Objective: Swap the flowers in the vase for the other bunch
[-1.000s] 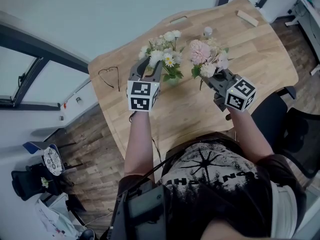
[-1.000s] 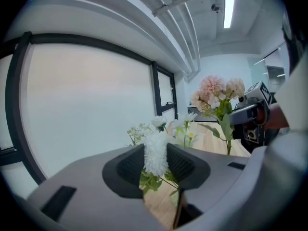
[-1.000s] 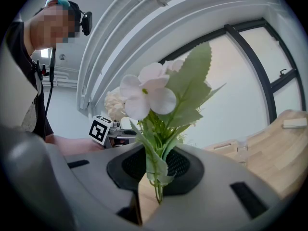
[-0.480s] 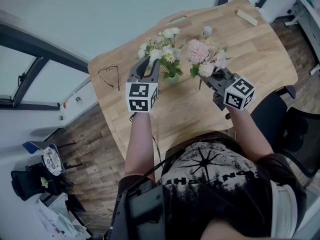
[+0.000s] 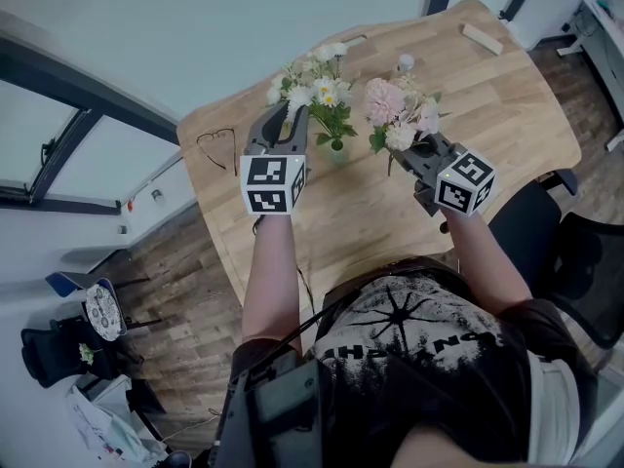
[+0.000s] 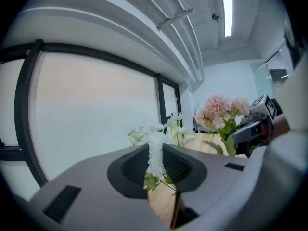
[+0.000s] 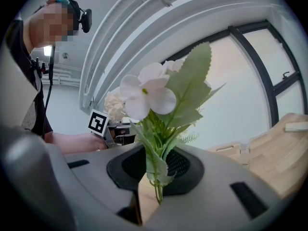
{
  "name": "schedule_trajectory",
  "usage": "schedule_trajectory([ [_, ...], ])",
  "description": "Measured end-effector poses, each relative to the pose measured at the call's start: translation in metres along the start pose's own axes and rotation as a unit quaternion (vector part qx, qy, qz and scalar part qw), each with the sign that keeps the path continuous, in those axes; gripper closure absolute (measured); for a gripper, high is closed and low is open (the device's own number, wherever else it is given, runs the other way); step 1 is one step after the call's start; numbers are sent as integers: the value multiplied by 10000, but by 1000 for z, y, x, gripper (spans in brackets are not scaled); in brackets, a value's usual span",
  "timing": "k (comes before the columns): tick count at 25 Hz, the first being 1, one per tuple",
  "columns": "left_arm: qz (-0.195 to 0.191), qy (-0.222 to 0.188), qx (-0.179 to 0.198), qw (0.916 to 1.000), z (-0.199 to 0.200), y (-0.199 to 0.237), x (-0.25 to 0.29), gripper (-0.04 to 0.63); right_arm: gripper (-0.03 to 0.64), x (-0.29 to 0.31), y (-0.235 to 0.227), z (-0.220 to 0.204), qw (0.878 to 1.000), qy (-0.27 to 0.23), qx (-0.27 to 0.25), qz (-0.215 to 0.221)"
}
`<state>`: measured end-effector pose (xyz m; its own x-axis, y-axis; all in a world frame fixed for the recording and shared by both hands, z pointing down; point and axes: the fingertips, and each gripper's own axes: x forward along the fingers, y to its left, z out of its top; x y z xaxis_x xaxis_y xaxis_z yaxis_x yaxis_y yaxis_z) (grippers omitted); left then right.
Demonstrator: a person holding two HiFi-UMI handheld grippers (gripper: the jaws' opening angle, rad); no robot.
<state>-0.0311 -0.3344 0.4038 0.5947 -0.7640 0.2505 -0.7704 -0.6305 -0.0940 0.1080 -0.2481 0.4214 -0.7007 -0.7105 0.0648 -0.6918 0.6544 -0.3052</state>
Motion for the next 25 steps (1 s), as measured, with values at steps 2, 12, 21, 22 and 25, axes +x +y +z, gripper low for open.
schedule_trajectory([
  [2,46,-66,1,10000,7,3,-4,500,558,0,3,1,10000,-11,-8,12],
  [12,313,-376,74,9988,40,12,-25,502,558,-3,11,11,9998,-154,-51,125],
  [21,572,-597,158,9965,61,18,-48,502,558,-3,21,16,9992,-235,-138,290],
  [22,598,-606,152,9962,61,20,-50,503,558,-2,22,16,9992,-235,-139,307],
  [25,669,-610,127,9958,61,28,-62,503,558,3,30,18,9990,-234,-150,355],
])
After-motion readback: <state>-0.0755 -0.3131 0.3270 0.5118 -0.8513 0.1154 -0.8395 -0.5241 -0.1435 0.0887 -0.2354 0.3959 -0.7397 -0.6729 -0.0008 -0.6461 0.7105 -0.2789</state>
